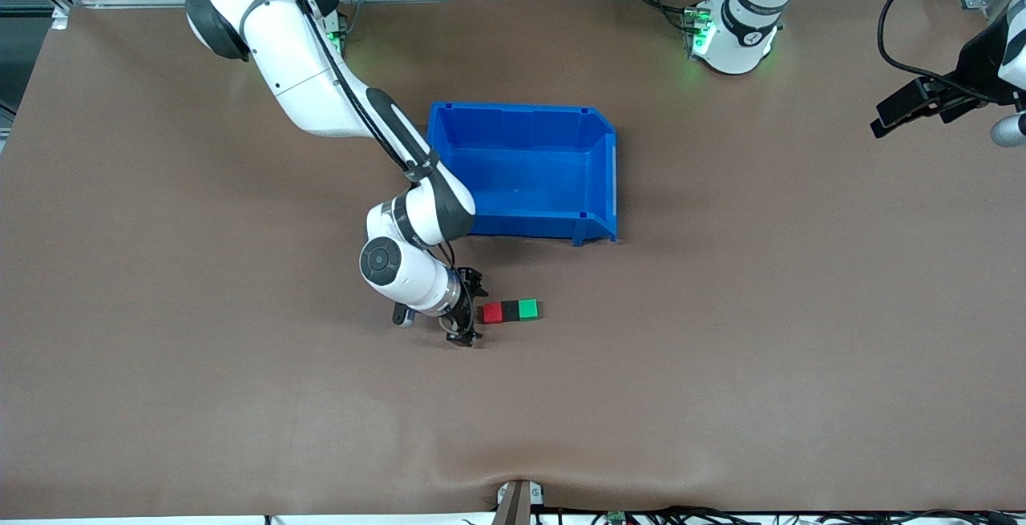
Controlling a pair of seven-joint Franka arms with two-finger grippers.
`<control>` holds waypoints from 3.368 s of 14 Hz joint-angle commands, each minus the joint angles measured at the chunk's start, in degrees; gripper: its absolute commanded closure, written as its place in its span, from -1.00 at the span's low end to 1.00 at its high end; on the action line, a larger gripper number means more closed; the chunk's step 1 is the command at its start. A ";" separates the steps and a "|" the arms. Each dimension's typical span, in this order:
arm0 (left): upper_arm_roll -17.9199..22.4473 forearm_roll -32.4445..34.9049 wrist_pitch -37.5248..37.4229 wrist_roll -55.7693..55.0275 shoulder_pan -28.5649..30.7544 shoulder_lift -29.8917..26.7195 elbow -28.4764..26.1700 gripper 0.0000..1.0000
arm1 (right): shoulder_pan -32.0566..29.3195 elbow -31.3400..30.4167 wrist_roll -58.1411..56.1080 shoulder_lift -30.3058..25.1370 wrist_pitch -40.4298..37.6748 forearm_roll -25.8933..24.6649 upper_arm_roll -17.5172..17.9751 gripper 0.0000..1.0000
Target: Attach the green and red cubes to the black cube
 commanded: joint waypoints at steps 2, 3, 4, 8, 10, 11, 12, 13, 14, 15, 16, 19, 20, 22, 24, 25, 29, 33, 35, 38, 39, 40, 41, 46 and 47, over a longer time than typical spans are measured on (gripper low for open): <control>-0.31 -0.75 -0.89 1.07 0.56 -0.79 0.15 -1.00 | 0.85 1.96 1.26 0.52 -0.85 -0.67 -1.52 -1.00; -0.31 -0.75 -0.89 1.07 0.56 -0.79 0.07 -1.00 | 0.68 1.96 1.17 0.35 -0.85 -0.75 -1.52 -1.00; -0.31 -0.75 -0.89 1.07 0.56 -0.79 0.06 -1.00 | 0.59 1.96 1.17 0.17 -0.85 -0.84 -1.69 -1.00; -0.31 -0.75 -0.89 1.07 0.56 -0.62 -0.20 -1.00 | 0.76 2.04 1.08 -0.27 -0.85 -3.12 -2.39 -1.00; -0.22 -0.75 -0.89 1.16 0.56 -0.53 -0.20 -1.00 | 0.33 2.04 1.00 -0.97 -0.85 -5.14 -2.31 -1.00; -0.22 -0.75 -0.89 1.16 0.56 -0.53 -0.20 -1.00 | 0.32 2.04 0.99 -1.41 -0.93 -5.67 -2.31 -1.00; -0.22 -0.75 -0.89 1.16 0.56 -0.53 -0.20 -1.00 | 0.24 1.96 0.99 -1.76 -1.20 -5.76 -2.31 -1.00; -0.31 -0.75 -0.89 1.16 0.56 -0.53 -0.20 -1.00 | 0.06 1.96 0.82 -2.03 -2.07 -5.76 -2.22 -1.00; -0.22 -0.75 -0.89 1.16 0.56 -0.53 -0.20 -1.00 | 0.15 2.04 0.99 -2.29 -2.86 -5.76 -2.22 -1.00; -0.22 -0.75 -0.89 1.16 0.56 -0.53 -0.29 -1.00 | 0.06 2.04 0.82 -2.55 -3.30 -5.76 -2.22 -1.00; -0.22 -0.75 -0.89 1.16 0.56 -0.62 -0.29 -1.00 | -0.03 2.04 0.82 -2.82 -3.48 -5.68 -2.22 -1.00; -0.31 -0.75 -0.89 1.16 0.56 -0.62 -0.29 -1.00 | -0.29 2.04 0.73 -3.34 -4.71 -5.76 -2.31 -1.00; -0.22 -0.75 -0.89 1.07 0.56 -0.62 -0.37 -1.00 | -0.47 2.04 0.64 -3.78 -5.15 -5.85 -2.39 -1.00; -0.31 -0.75 -0.89 1.16 0.56 -0.62 -0.38 -1.00 | -0.38 2.04 0.56 -3.87 -6.03 -5.76 -3.01 -1.00; -0.31 -0.75 -0.89 1.16 0.56 -0.62 -0.38 -1.00 | -0.47 2.13 0.47 -3.87 -6.91 -5.85 -3.19 -1.00; -0.22 -0.75 -0.89 1.16 0.56 -0.62 -0.38 -1.00 | -0.38 2.13 0.47 -3.87 -7.08 -5.85 -3.62 -1.00; -0.22 -0.75 -0.98 1.07 0.56 -0.70 -0.38 -1.00 | -0.38 2.13 0.29 -4.66 -9.53 -9.00 -4.24 -1.00; -0.22 -0.75 -0.89 1.07 0.56 -0.70 -0.38 -1.00 | -1.34 2.31 -1.98 -5.19 -12.09 -9.54 -4.24 -1.00; -0.22 -0.75 -0.98 1.07 0.56 -0.70 -0.38 -1.00 | -1.70 3.35 -3.05 -5.46 -14.81 -9.54 -4.33 -1.00; -0.22 -0.75 -0.98 1.07 0.56 -0.70 -0.38 -1.00 | -3.63 6.52 -6.11 -5.46 -20.60 -9.46 -4.06 -1.00; -0.22 -0.75 -0.98 1.07 0.56 -0.70 -0.46 -1.00 | -4.07 7.14 -7.08 -5.46 -22.27 -9.46 -4.06 -1.00; -0.22 -0.75 -0.98 1.07 0.56 -0.70 -0.38 -1.00 | -4.51 7.75 -7.70 -5.54 -23.25 -9.46 -4.06 -1.00; -0.22 -0.75 -0.98 1.07 0.56 -0.70 -0.38 -1.00 | -5.03 7.93 -8.05 -5.89 -23.95 -9.46 -4.06 -1.00; -0.22 -0.75 -0.98 0.98 0.56 -0.70 -0.38 -1.00 | -6.79 8.11 -16.32 -7.30 -29.23 -9.46 -4.06 -1.00; -0.31 -0.75 -0.98 0.98 0.56 -0.70 -0.38 -1.00 | -7.40 8.11 -16.49 -7.74 -29.32 -9.46 -3.89 -1.00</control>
